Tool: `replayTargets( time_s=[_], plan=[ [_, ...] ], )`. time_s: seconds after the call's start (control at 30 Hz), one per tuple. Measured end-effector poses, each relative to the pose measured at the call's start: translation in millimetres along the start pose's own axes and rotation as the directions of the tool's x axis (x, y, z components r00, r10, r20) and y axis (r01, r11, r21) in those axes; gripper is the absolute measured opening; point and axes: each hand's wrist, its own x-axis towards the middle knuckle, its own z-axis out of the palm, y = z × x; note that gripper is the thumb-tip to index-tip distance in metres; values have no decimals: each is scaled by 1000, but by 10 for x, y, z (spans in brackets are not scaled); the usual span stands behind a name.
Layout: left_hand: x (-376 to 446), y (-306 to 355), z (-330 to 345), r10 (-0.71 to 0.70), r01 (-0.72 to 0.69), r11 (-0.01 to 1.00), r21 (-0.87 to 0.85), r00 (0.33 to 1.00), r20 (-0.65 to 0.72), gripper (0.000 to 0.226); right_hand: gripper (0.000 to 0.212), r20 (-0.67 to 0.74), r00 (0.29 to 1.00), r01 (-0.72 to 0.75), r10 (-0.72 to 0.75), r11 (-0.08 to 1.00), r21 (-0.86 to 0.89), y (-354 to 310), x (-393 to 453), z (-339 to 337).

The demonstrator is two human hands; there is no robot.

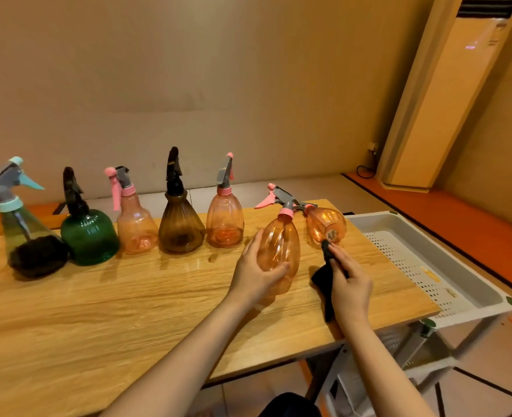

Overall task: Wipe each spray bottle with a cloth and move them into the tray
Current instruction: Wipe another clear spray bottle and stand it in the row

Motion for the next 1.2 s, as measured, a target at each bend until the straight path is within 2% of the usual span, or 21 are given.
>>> replayTargets(
  time_s=[0.07, 0.23, 0.43, 0.53, 0.63, 0.77, 0.87, 1.0, 1.2],
  plan=[
    [-105, -30, -49, 20, -20, 1000, -6, 999, 35, 94, 40, -11, 1000, 16, -15, 997, 80, -92, -96, 86],
    [-310, -144, -285, -4, 5, 1000, -11, 995, 99, 107, 42, 83, 990, 96, -111, 980, 176, -367, -320, 361],
    [-466, -254, -815, -38, 62, 979, -196, 992, 124, 94, 49, 239, 954, 139, -183, 972, 190, -537, -527, 651],
    [-577, -320, -953, -86, 104, 919, -381, 994, 62, 80, 47, 263, 934, 186, -241, 958, 218, -641, -649, 838],
    [-612, -388, -984, -102, 88, 874, -478, 995, -4, 70, 46, 258, 919, 248, -298, 946, 210, -693, -734, 964],
    [-618, -435, -1000, -60, 31, 886, -463, 997, -49, 76, 44, 240, 905, 313, -351, 932, 184, -721, -642, 984],
    [-638, -445, -1001, -7, -6, 906, -424, 1000, -30, 83, 44, 254, 880, 376, -402, 915, 146, -817, -487, 1021],
    [-633, -449, -1012, 27, -24, 908, -419, 1000, 2, 89, 46, 315, 869, 367, -381, 924, 104, -895, -394, 1074],
    [-615, -466, -1012, 22, -17, 892, -451, 1000, 6, 87, 41, 277, 877, 378, -392, 920, 104, -714, -666, 945]
  ],
)
